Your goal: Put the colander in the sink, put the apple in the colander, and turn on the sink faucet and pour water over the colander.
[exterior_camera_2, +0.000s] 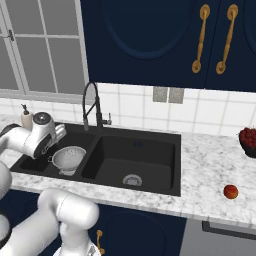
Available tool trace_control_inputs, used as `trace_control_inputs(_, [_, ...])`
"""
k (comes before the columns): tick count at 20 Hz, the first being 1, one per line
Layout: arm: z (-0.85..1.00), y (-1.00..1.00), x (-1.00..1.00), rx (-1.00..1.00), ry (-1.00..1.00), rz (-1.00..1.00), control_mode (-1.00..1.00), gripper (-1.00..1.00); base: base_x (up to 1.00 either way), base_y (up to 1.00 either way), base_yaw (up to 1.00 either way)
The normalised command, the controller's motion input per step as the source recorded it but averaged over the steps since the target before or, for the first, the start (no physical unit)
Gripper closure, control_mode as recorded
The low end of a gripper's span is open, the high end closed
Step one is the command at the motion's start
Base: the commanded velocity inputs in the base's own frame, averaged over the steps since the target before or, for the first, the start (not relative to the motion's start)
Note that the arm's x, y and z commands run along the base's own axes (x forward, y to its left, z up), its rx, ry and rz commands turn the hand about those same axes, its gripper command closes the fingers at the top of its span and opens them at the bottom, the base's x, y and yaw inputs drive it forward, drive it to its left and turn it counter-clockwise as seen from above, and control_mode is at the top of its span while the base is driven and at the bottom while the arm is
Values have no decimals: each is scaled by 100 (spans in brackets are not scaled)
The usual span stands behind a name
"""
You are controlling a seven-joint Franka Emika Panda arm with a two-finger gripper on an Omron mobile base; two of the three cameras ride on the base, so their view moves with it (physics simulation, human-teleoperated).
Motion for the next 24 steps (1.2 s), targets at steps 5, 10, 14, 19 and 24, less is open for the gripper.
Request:
trace_control_inputs(5, [79, -71, -30, -24, -4, 26, -100, -100, 0, 0, 0])
trace_control_inputs(10, [43, -94, -32, -20, -5, 24, -100, -100, 0, 0, 0])
trace_control_inputs(14, [38, -84, 1, -20, -2, 22, -100, -100, 0, 0, 0])
trace_control_inputs(19, [3, -93, 13, -19, 0, 32, -100, -100, 0, 0, 0])
trace_control_inputs(24, [-3, -100, 0, -27, 0, 44, -100, -100, 0, 0, 0])
